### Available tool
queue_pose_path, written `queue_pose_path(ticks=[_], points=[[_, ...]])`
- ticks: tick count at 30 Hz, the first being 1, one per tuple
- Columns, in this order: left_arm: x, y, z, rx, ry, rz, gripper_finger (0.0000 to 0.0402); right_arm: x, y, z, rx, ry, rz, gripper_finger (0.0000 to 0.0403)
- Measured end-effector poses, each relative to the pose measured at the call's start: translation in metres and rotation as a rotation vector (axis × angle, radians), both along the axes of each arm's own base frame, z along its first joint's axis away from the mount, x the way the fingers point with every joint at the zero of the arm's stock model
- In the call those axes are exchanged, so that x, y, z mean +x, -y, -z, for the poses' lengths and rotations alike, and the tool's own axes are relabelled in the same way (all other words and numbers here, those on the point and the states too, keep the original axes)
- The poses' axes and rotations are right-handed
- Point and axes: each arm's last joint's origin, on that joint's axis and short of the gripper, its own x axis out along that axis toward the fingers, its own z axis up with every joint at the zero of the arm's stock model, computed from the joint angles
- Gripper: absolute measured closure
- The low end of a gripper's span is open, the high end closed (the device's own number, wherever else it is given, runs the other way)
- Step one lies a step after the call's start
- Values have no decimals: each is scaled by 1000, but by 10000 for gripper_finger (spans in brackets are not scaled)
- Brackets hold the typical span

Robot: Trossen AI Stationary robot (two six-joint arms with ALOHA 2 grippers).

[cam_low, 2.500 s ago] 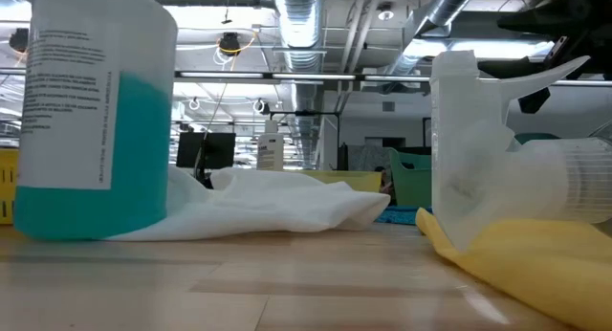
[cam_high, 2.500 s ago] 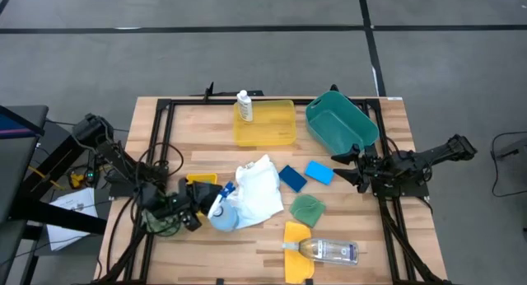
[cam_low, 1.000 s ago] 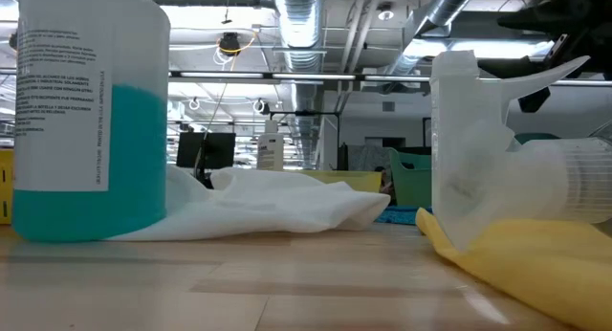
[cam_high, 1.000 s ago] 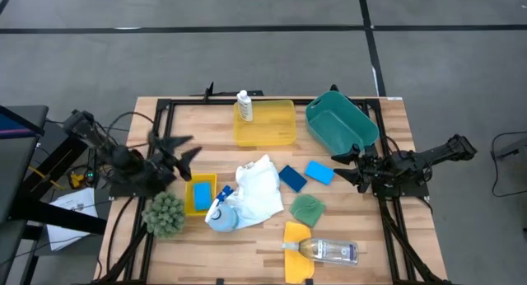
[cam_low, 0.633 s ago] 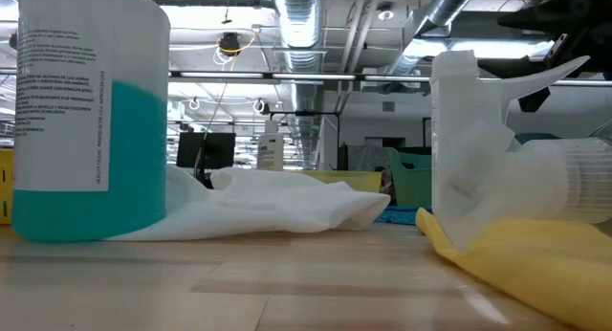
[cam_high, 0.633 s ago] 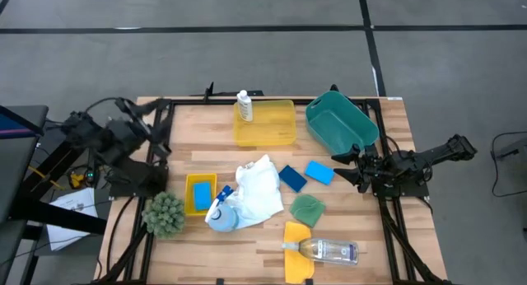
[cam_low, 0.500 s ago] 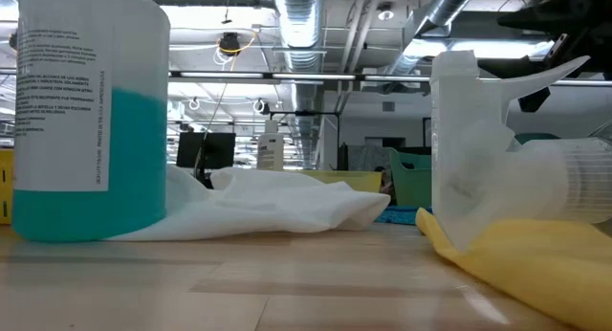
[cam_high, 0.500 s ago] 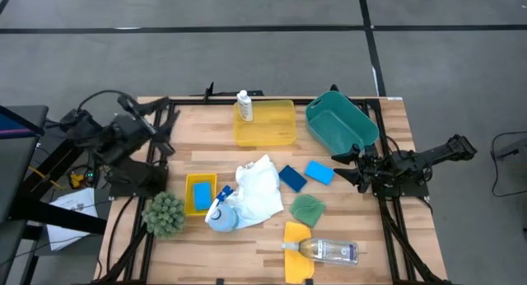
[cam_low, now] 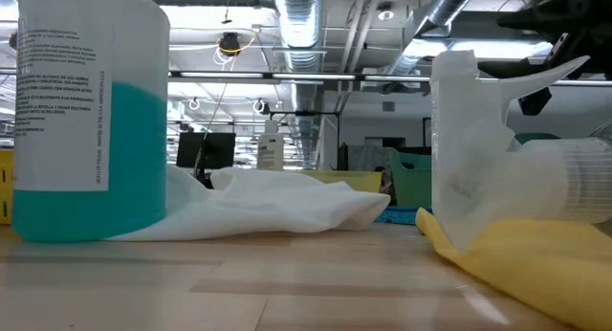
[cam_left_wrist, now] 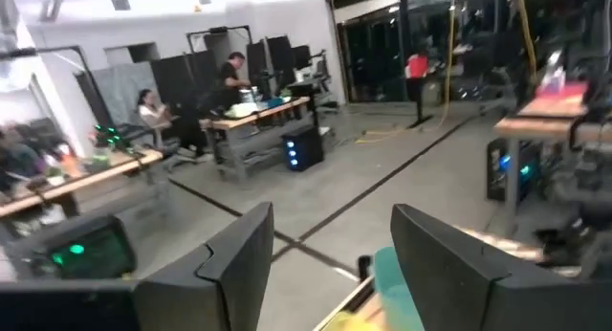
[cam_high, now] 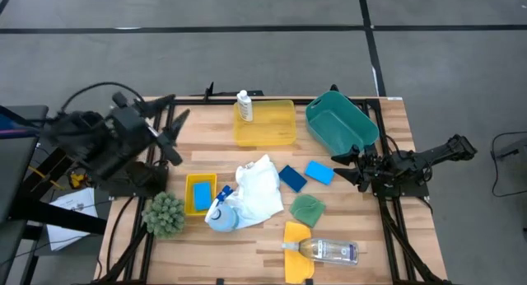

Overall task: Pick & Place Kitchen Items
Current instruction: Put the white spray bottle into the top yellow bin

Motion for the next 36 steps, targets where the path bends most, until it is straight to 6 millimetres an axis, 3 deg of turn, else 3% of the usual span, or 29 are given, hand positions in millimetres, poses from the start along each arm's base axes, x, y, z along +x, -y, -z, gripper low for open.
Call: queue_pose_path(ticks=[10, 16, 23, 28, 33, 36], points=[[-55, 9, -53, -104, 153, 332, 192, 0, 0, -3, 12, 33, 0, 125], [-78, 37, -71, -234, 144, 500, 192, 0, 0, -4, 13, 38, 1, 125], [-68, 85, -81, -235, 139, 528, 192, 0, 0, -2, 42, 28, -7, 125], [-51, 117, -75, -201, 122, 499, 192, 0, -1, 4, 76, -29, -37, 125], [-63, 122, -76, -279, 162, 549, 192, 0, -3, 4, 103, -26, -76, 125], [-60, 119, -78, -193, 146, 555, 192, 0, -4, 1, 104, -7, -88, 125]])
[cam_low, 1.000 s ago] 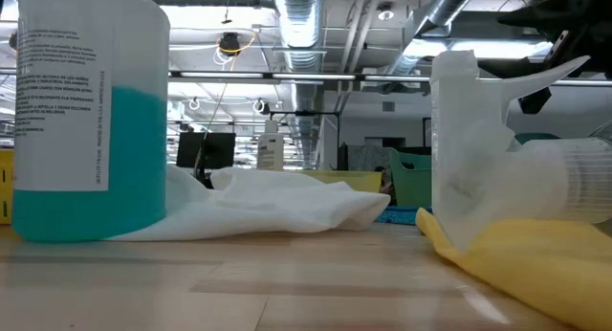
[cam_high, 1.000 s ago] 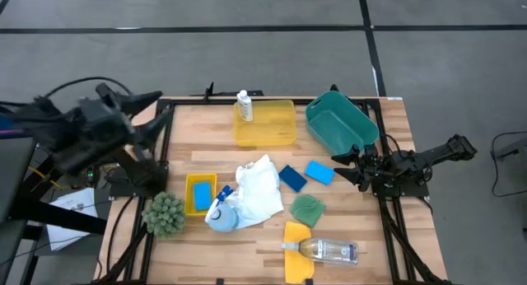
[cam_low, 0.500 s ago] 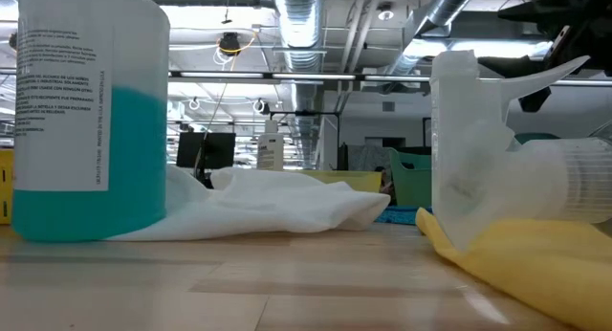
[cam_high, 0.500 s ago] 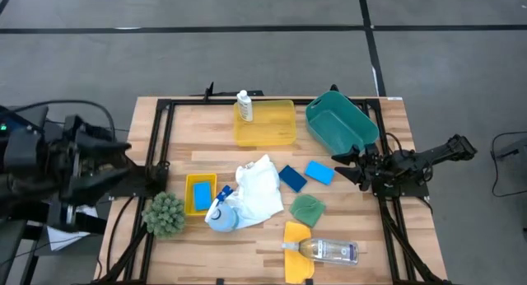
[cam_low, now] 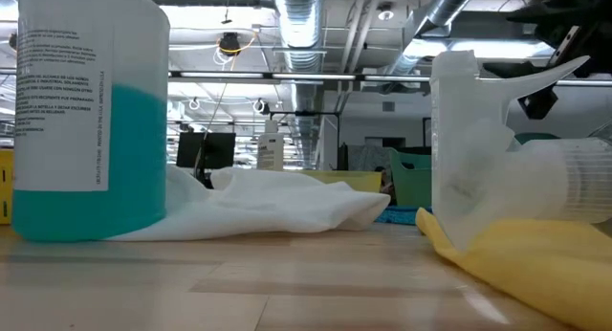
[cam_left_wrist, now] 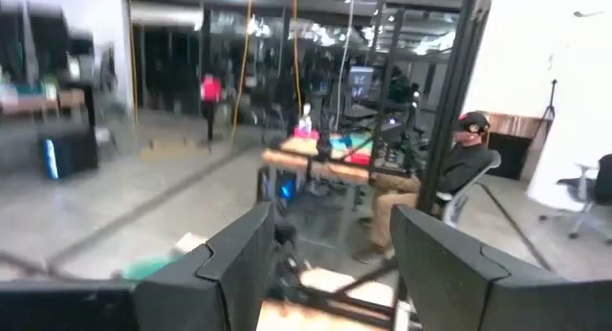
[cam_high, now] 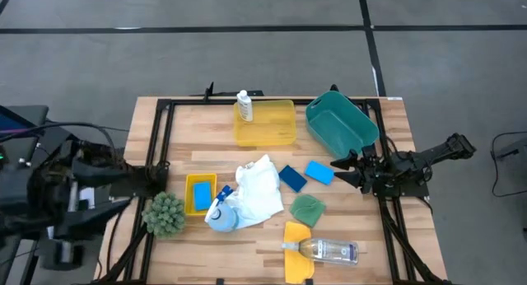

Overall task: Pick & Place Kitchen Items
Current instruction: Put the white spray bottle into the top yellow bin

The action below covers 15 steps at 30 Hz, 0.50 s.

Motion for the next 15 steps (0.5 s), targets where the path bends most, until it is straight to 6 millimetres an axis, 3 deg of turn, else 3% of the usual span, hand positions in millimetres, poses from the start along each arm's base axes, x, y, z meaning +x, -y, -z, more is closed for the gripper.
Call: queue_pose_path(ticks=[2, 7, 9, 12, 15], points=[[6, 6, 1, 166, 80, 51, 192, 0, 0, -1, -3, 11, -1, 125], [21, 26, 0, 612, 503, 360, 192, -1, 0, -5, -11, 48, 2, 125], [25, 18, -2, 660, 555, 453, 192, -1, 0, -5, -14, 50, 3, 125], [34, -11, -6, 630, 619, 655, 192, -1, 0, -5, -17, 48, 3, 125], [51, -34, -2, 548, 578, 828, 192, 0, 0, -4, -15, 44, 3, 125]])
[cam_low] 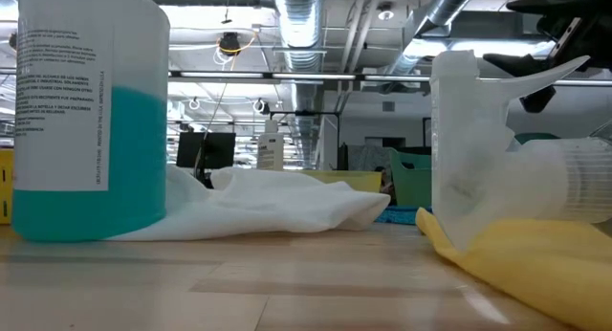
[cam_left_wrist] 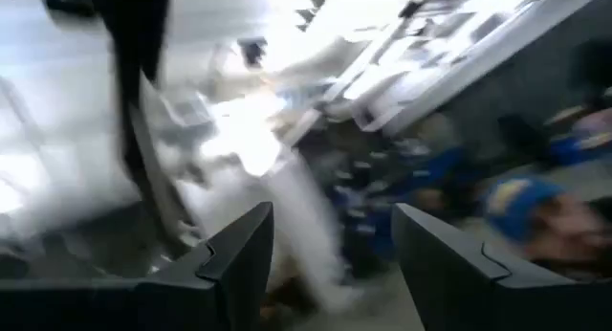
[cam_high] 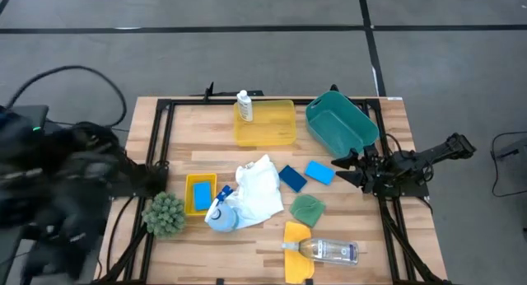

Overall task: Pick & Place Kitchen Items
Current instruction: Put the white spray bottle into the top yellow bin

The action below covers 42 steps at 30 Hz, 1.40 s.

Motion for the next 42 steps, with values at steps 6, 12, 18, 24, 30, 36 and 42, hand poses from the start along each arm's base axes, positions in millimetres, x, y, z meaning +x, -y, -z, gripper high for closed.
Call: queue_pose_path(ticks=[6, 12, 18, 24, 30, 36, 42], points=[[53, -33, 31, -107, -478, -111, 192, 0, 0, 1, -2, -14, 0, 125], [48, -59, 43, -310, -679, -485, 192, 0, 0, 2, -4, -19, 0, 125], [36, -67, 66, -431, -901, -655, 192, 0, 0, 3, -8, -30, 0, 125], [39, -61, 102, -531, -1224, -745, 192, 0, 0, 3, -7, -30, -1, 125], [46, -54, 125, -697, -1442, -775, 192, 0, 0, 3, -7, -29, -1, 125], [53, -47, 150, -817, -1572, -854, 192, 0, 0, 3, -7, -29, -2, 125], [63, -39, 183, -890, -1708, -956, 192, 0, 0, 3, -5, -26, -2, 125]])
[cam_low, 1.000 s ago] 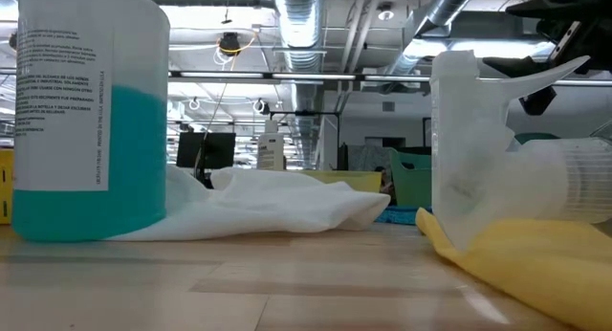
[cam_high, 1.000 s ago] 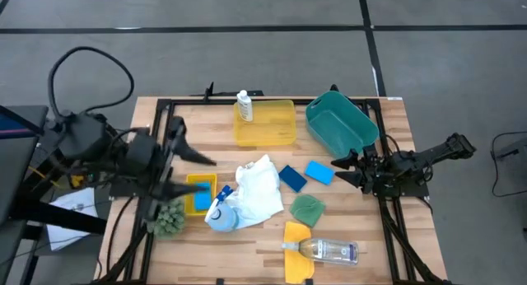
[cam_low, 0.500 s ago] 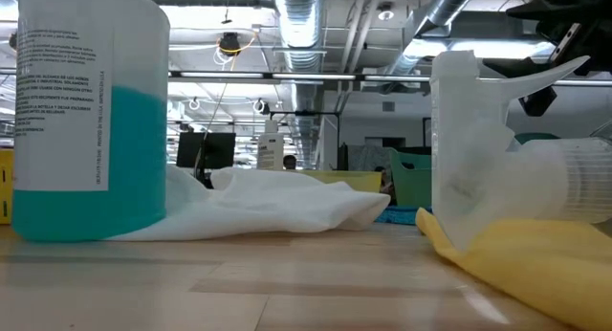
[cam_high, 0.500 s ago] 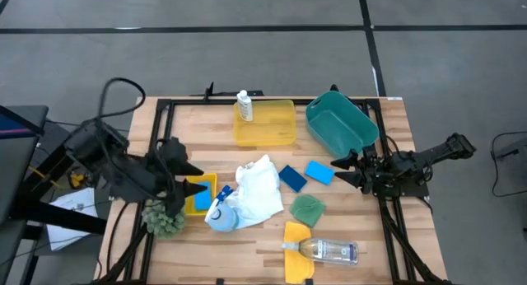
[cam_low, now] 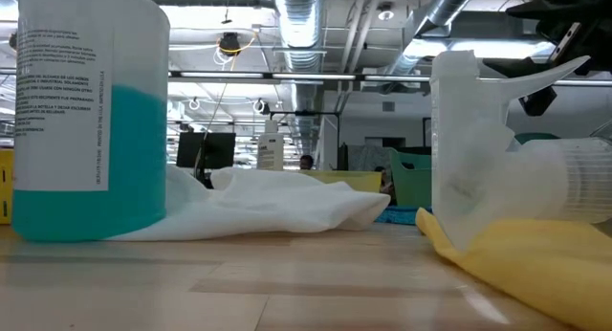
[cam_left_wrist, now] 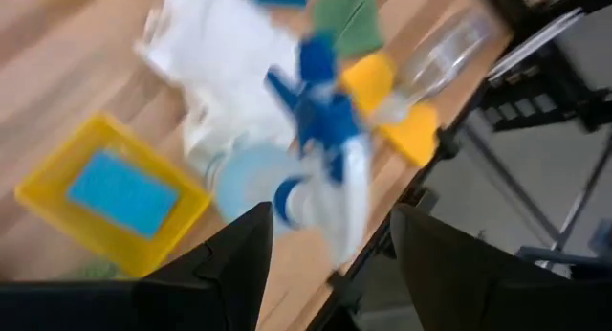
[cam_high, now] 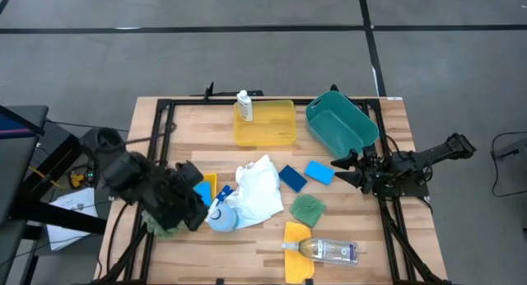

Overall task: Pick & Place Kitchen Items
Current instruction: Put the white spray bottle into the top yellow bin

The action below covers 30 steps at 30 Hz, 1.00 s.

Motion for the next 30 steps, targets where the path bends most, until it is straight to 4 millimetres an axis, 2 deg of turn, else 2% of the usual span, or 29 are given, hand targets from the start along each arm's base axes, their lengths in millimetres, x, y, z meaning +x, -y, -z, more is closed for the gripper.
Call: queue_pose_path(ticks=[3, 6, 11, 22, 30], points=[[5, 2, 15, -26, -81, -18, 192, 0, 0, 0, 0, 0, 0, 125], [7, 3, 21, -33, -90, -20, 192, 0, 0, 0, 0, 0, 0, 125], [12, 7, 21, -47, -60, 13, 192, 0, 0, 0, 0, 0, 0, 125], [6, 4, 16, -51, -40, 19, 192, 0, 0, 0, 0, 1, -1, 125], [19, 2, 30, -43, -56, -3, 192, 0, 0, 0, 0, 4, -1, 125]])
